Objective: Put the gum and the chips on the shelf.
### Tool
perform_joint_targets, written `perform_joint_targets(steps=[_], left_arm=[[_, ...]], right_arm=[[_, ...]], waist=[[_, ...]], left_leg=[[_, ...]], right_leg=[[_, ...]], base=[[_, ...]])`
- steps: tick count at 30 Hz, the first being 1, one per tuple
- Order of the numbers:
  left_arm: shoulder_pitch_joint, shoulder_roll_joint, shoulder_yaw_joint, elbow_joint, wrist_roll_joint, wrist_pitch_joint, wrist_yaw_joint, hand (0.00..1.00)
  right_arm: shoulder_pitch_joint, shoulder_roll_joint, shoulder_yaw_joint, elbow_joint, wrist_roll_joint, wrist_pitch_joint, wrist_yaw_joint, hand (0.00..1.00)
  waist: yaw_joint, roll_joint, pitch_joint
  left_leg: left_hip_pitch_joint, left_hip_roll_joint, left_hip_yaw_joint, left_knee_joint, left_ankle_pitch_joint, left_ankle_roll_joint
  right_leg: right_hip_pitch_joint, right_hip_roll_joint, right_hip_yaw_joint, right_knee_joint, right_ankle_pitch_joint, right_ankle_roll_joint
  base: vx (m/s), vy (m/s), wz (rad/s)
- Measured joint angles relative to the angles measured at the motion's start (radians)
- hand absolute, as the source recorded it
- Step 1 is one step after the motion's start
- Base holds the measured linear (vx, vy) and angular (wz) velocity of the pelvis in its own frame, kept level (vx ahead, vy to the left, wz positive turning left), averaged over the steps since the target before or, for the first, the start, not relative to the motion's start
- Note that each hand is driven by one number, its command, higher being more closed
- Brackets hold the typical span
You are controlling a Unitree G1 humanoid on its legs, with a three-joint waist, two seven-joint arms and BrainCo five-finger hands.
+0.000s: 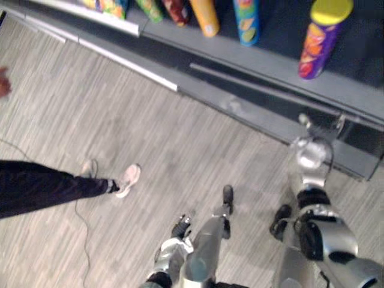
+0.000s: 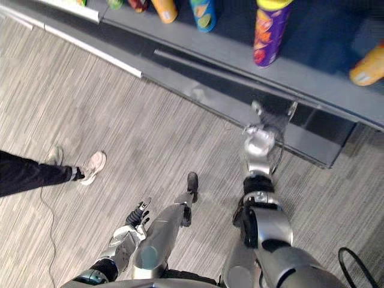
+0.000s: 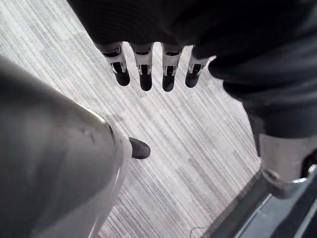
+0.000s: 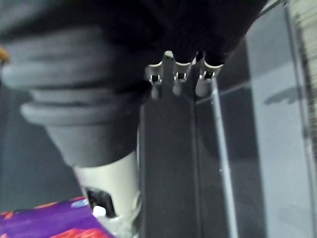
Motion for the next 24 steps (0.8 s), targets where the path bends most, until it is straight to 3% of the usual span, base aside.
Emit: perform_joint_targets(steps=[1, 4, 8, 11, 13, 17, 20, 24], left_arm=[[0.006, 0.017, 0.007, 0.008, 0.003, 0.0, 0.003, 0.0], [0.013, 0.029, 0.04, 0.013, 0.045, 0.002, 0.011, 0.0], [0.045, 0.046, 0.094, 0.018, 0.117, 0.007, 0.018, 0.0], [0.063, 0.046, 0.153, 0.048, 0.163, 0.026, 0.018, 0.0], [0.114, 0.046, 0.194, 0.047, 0.2, 0.035, 0.015, 0.0], [0.167, 0.045, 0.207, 0.068, 0.231, 0.044, -0.015, 0.0], [0.187, 0.044, 0.237, 0.081, 0.237, 0.051, -0.074, 0.0], [0.206, 0.043, 0.254, 0.085, 0.236, 0.059, -0.089, 0.0]], right_arm=[[0.066, 0.03, 0.038, -0.005, 0.0, 0.0, 0.013, 0.0], [0.176, 0.061, 0.099, -0.056, 0.0, 0.0, 0.059, 0.0], [0.366, 0.103, 0.178, -0.172, 0.0, -0.001, 0.176, 0.0], [0.528, 0.107, 0.234, -0.186, 0.0, 0.011, 0.281, 0.0], [0.661, 0.108, 0.287, -0.18, -0.014, 0.035, 0.357, 0.0], [0.807, 0.117, 0.28, -0.113, -0.039, 0.057, 0.462, 0.0], [0.81, 0.114, 0.188, -0.031, -0.009, 0.072, 0.564, 0.0], [0.809, 0.119, 0.076, 0.087, 0.038, 0.09, 0.596, 0.0]], waist=[[-0.018, -0.027, 0.0], [-0.035, -0.064, 0.005], [-0.075, -0.125, -0.018], [-0.077, -0.161, -0.083], [-0.095, -0.183, -0.145], [-0.117, -0.204, -0.23], [-0.124, -0.212, -0.267], [-0.12, -0.219, -0.286]], left_leg=[[0.028, 0.013, 0.017, 0.013, -0.019, -0.003], [0.088, 0.037, 0.047, 0.009, -0.038, -0.005], [0.168, 0.056, 0.091, -0.03, -0.048, -0.007], [0.211, 0.061, 0.128, -0.074, -0.046, -0.006], [0.269, 0.057, 0.153, -0.122, -0.046, -0.006], [0.35, 0.047, 0.173, -0.193, -0.043, -0.007], [0.413, 0.039, 0.187, -0.229, -0.041, -0.01], [0.45, 0.038, 0.19, -0.23, -0.048, -0.014]], right_leg=[[0.033, 0.014, 0.009, -0.021, 0.005, -0.001], [0.094, 0.048, 0.033, -0.075, 0.025, 0.001], [0.168, 0.083, 0.062, -0.162, 0.059, 0.008], [0.201, 0.104, 0.089, -0.233, 0.088, 0.016], [0.249, 0.112, 0.103, -0.285, 0.101, 0.027], [0.315, 0.117, 0.109, -0.34, 0.106, 0.036], [0.379, 0.118, 0.111, -0.384, 0.115, 0.046], [0.43, 0.121, 0.11, -0.418, 0.12, 0.051]], base=[[0.04, -0.01, -0.38], [0.05, -0.01, -0.42], [0.06, 0.018, -0.37], [0.1, 0.04, -0.32], [0.15, 0.051, -0.25], [0.13, 0.043, -0.12], [0.09, 0.046, -0.06], [0.06, 0.025, 0.02]])
